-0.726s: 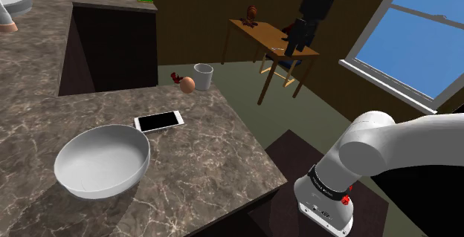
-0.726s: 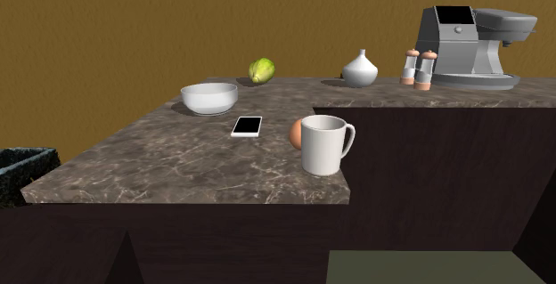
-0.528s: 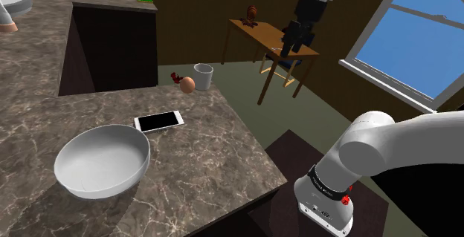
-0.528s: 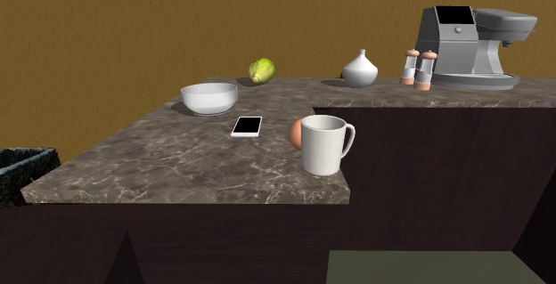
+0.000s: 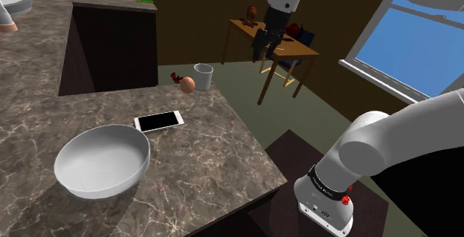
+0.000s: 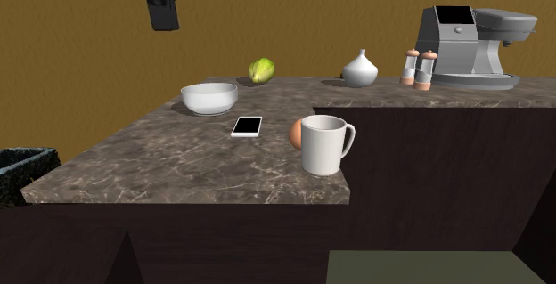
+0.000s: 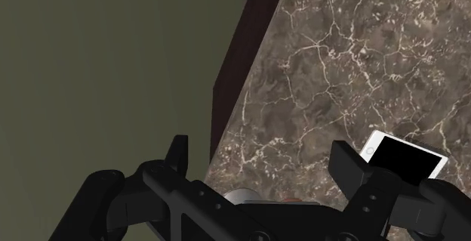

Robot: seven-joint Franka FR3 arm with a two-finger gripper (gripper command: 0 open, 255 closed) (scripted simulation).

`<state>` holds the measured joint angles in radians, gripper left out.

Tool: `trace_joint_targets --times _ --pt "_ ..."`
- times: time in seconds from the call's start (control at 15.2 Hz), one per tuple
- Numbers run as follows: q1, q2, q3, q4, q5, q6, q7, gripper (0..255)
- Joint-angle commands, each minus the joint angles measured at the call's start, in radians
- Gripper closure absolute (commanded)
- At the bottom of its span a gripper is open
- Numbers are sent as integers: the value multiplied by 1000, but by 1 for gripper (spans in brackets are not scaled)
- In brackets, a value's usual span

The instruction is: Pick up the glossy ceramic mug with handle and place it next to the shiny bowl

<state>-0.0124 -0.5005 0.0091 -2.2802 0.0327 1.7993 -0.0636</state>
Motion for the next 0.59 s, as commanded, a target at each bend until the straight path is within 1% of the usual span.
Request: trace_joint_targets --times 0.0,0.53 --pt "0 70 4 14 4 58 12 0" --pt "-4 363 10 153 13 218 47 0"
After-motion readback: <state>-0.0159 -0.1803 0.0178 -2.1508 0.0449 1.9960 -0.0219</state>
